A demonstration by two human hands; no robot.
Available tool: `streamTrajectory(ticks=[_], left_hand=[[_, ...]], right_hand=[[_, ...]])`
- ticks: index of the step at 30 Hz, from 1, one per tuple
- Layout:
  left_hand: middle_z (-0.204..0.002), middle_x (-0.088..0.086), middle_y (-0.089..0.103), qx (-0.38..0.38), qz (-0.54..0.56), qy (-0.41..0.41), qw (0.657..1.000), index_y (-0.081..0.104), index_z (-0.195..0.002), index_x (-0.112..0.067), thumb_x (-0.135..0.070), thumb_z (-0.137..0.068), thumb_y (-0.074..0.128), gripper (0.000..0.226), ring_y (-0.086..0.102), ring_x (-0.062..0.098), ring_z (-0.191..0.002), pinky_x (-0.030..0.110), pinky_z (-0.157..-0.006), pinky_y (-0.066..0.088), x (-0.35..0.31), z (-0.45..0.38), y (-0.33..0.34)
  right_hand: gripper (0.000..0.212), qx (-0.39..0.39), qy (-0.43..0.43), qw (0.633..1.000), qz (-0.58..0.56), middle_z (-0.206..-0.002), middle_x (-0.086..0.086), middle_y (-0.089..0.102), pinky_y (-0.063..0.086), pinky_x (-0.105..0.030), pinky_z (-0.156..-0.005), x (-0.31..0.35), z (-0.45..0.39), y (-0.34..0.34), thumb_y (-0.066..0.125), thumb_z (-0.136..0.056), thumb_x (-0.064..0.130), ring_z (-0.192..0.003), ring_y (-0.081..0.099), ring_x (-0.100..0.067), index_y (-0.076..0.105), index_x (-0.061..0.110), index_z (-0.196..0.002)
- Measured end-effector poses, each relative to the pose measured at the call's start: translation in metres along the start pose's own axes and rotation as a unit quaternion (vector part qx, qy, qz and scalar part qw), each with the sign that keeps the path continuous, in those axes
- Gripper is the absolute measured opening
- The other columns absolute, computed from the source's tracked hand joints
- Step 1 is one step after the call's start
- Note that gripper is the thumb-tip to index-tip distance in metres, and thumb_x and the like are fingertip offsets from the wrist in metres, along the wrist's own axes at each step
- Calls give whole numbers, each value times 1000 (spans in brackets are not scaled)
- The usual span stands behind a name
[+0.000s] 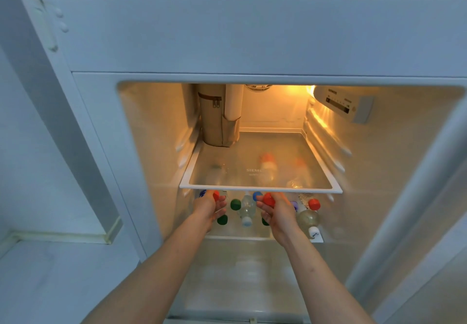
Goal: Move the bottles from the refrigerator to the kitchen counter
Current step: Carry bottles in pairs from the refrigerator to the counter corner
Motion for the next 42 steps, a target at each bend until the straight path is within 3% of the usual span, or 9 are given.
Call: streamTrajectory(ticks=[4, 8, 12, 17, 27, 31, 34, 38, 42], left_hand=[[-90, 10, 74, -17, -13, 12, 1000, 67, -98, -7, -32, -103, 56, 28, 66, 18, -74, 30, -59, 56, 8, 18, -11], [-86, 10, 74, -17, -6, 29, 999, 65, -89, -9, -31, -102, 57, 27, 65, 16, -67, 28, -54, 57, 20, 43, -21], [-81, 13, 74, -16, -20, 54, 998, 63, -82, -6, -20, -98, 57, 22, 67, 16, -62, 27, -53, 58, 27, 74, -34], [-90, 21, 77, -31, -10, 74, 997, 65, -81, -1, -17, -97, 57, 24, 74, 19, -69, 25, -60, 61, 33, 113, -50], [-76, 15, 77, -72, -97, 126, 985, 75, -89, 2, -22, -100, 63, 28, 76, 26, -74, 33, -71, 63, 42, 197, -113], [-71, -1, 75, -115, -242, 226, 936, 77, -95, -22, -31, -97, 66, 15, 74, 17, -69, 42, -67, 63, 30, 231, -160], [-68, -13, 68, -140, -406, 288, 856, 69, -88, -39, -48, -92, 63, 11, 68, 6, -67, 30, -65, 55, 29, 267, -190], [-69, -10, 63, -133, -549, 254, 785, 63, -87, -35, -52, -93, 56, 19, 59, 8, -67, 31, -63, 52, 70, 300, -221], [-84, -9, 64, -117, -606, 176, 767, 59, -90, -31, -49, -91, 57, 18, 58, 13, -76, 33, -69, 52, 138, 331, -269]], right_hand=[[25, 12, -29, 999, -10, -106, -14, 78, 50, -30, -69, -6, 19, -4, 46, -109, 25, -85, 75, -17, 50, 28, -134], [16, 28, -59, 998, 2, -103, -16, 77, 47, -30, -67, 0, 38, -2, 47, -109, 23, -80, 76, -15, 59, 33, -114], [29, 30, -65, 997, 27, -94, -12, 76, 49, -30, -64, -12, 53, -4, 47, -109, 26, -83, 76, -20, 60, 23, -135], [25, 52, -79, 995, 24, -89, -13, 75, 54, -29, -59, -19, 79, -2, 49, -108, 20, -80, 77, -23, 66, 35, -117], [44, 27, -103, 992, 67, -72, -12, 72, 60, -28, -57, -25, 123, -26, 53, -106, 19, -64, 72, -22, 54, 21, -150], [37, -8, -134, 984, 119, -62, -7, 64, 56, -29, -51, -13, 154, -36, 60, -102, 20, -54, 63, -18, 64, 21, -138], [23, -12, -178, 959, 219, -71, -4, 70, 55, -34, -54, -5, 187, -33, 64, -95, 28, -54, 63, -16, 75, 30, -116], [11, 42, -210, 896, 389, -77, 8, 71, 62, -46, -72, -15, 220, -15, 63, -84, 42, -73, 71, -22, 73, 39, -89], [14, 161, -160, 816, 532, -80, 9, 72, 60, -39, -73, -78, 255, 11, 64, -80, 44, -77, 72, -21, 72, 34, -83]])
Point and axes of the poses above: each hand's wrist, its own z-axis away from the middle knuckle, its own y-axis out of the palm, x = y × z, the point moved 10 cm from there along -z, towards the middle knuckle
